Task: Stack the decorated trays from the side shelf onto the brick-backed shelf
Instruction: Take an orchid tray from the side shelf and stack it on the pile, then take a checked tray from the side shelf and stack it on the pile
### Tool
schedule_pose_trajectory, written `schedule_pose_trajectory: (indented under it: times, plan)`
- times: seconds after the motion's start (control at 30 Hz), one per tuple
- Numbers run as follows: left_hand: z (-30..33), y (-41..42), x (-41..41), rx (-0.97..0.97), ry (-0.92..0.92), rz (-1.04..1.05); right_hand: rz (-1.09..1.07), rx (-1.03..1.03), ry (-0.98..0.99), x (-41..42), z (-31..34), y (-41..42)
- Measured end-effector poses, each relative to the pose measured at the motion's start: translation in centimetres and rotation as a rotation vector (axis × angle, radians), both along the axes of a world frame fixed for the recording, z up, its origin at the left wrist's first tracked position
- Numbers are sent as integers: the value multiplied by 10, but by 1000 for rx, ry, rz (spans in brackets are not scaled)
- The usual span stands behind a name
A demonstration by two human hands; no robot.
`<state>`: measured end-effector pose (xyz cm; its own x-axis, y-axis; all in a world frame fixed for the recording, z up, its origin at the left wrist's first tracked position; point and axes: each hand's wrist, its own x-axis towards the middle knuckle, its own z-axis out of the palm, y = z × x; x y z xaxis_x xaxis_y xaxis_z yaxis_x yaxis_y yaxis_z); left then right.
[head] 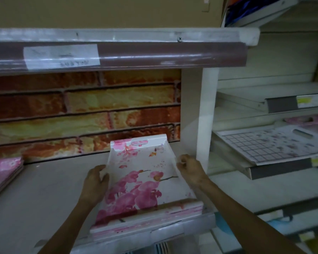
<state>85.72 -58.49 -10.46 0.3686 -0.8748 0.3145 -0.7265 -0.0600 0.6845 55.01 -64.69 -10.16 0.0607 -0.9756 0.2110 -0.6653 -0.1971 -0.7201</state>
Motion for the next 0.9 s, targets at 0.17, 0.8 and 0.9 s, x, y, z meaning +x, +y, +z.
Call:
schedule_pose_trajectory:
  times: [0.17,0.8,0.9]
  plan:
    - [20,8,-15,-231,63,-185,-29,-207,-119,-32,28,24]
    - [52,-11,-210,-229,-81,-937,-286,-353,-282,-196,46,83]
    - [49,-24,-247,-243,-175,-1001,-309,-335,-283,-228,47,81]
